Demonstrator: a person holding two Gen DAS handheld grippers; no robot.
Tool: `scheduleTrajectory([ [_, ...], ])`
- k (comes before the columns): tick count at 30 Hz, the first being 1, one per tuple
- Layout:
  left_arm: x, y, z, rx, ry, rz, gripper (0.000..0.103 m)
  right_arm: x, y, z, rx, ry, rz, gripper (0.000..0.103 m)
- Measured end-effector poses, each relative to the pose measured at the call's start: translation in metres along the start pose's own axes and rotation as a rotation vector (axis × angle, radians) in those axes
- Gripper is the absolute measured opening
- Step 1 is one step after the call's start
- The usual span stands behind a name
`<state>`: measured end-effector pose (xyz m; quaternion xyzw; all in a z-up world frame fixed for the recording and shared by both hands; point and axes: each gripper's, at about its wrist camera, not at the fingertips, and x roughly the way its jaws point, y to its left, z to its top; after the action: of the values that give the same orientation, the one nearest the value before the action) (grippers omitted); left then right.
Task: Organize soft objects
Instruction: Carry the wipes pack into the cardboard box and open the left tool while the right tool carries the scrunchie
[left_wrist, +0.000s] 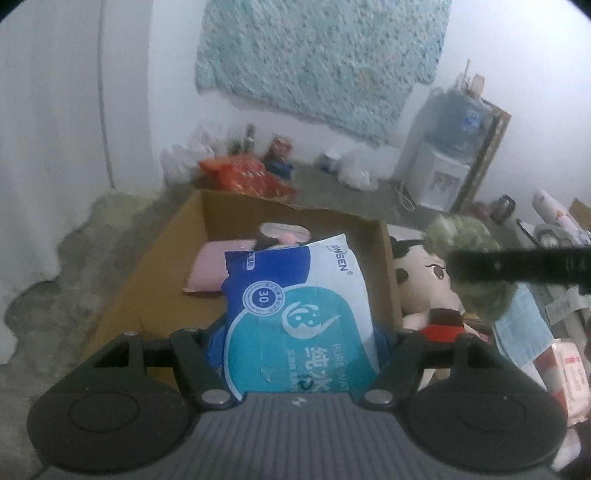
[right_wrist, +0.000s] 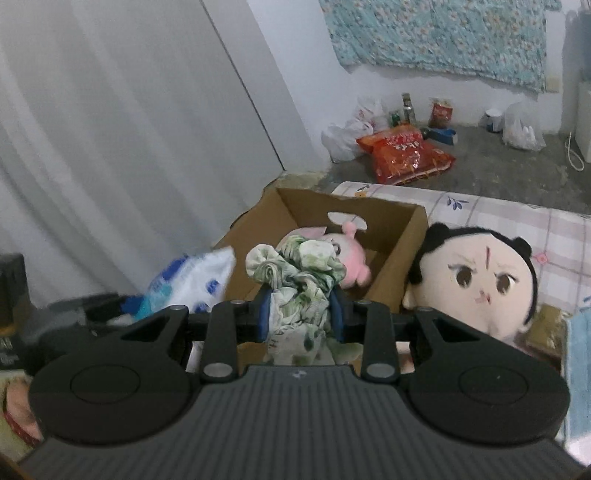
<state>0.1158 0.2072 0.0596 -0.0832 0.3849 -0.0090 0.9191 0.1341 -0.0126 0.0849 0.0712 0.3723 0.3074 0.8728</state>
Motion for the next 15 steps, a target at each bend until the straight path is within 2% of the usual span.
scheduleTrajectory([
  [6, 0.071, -0.011, 0.034, 0.034, 0.08, -0.08, 0.073, 0.024, -0.013, 0.026, 0.058, -0.015, -0.007, 0.03],
  [12, 0.143, -0.037, 0.047, 0.072, 0.128, -0.121, 0.073, 0.014, -0.051, 0.017, 0.082, -0.038, -0.044, 0.031],
  [15, 0.173, -0.039, 0.043, 0.073, 0.131, -0.105, 0.074, 0.01, -0.07, 0.01, 0.101, -0.037, -0.064, 0.031],
])
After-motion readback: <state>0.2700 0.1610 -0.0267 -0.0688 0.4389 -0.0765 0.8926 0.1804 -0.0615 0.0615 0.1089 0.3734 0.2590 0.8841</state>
